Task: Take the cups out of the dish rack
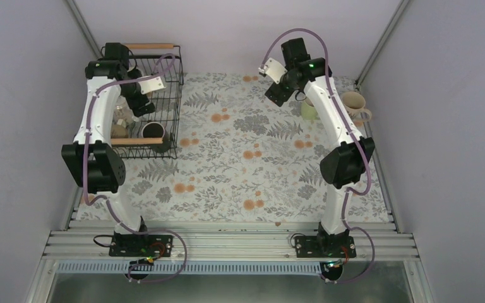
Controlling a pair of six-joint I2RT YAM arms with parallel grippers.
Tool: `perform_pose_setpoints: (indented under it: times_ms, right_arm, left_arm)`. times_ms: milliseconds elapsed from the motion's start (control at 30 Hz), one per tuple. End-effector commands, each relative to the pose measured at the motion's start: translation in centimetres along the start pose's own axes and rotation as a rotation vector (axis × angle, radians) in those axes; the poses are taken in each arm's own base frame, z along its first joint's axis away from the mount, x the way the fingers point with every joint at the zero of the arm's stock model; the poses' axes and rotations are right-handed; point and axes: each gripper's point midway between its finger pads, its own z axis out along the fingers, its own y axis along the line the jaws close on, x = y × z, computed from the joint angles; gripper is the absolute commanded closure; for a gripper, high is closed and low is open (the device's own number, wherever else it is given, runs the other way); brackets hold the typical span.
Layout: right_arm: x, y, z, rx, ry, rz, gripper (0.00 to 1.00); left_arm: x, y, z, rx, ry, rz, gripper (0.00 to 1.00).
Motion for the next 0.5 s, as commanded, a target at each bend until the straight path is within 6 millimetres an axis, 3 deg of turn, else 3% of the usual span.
perform_pose_setpoints:
  times_ms: [0,167,467]
  right_arm:
    - [-1.1,0.3,-0.9,-0.01,-0.054,0.017,0.1]
    - [-1.2,0.5,-0.7,-0.023,-0.063,0.016,0.09]
    - [-1.0,0.6,-0.4,-0.027,-0.05,0.01,0.05]
  left_arm:
    - [1.3,-0.1,0.2,0.041,0.059,0.019,0.0]
    - [2.2,0.0,1.9,0.068,0.103,0.014,0.0]
    - [3.3,-2.0,4.4,0.197,0.145,0.011,0.0]
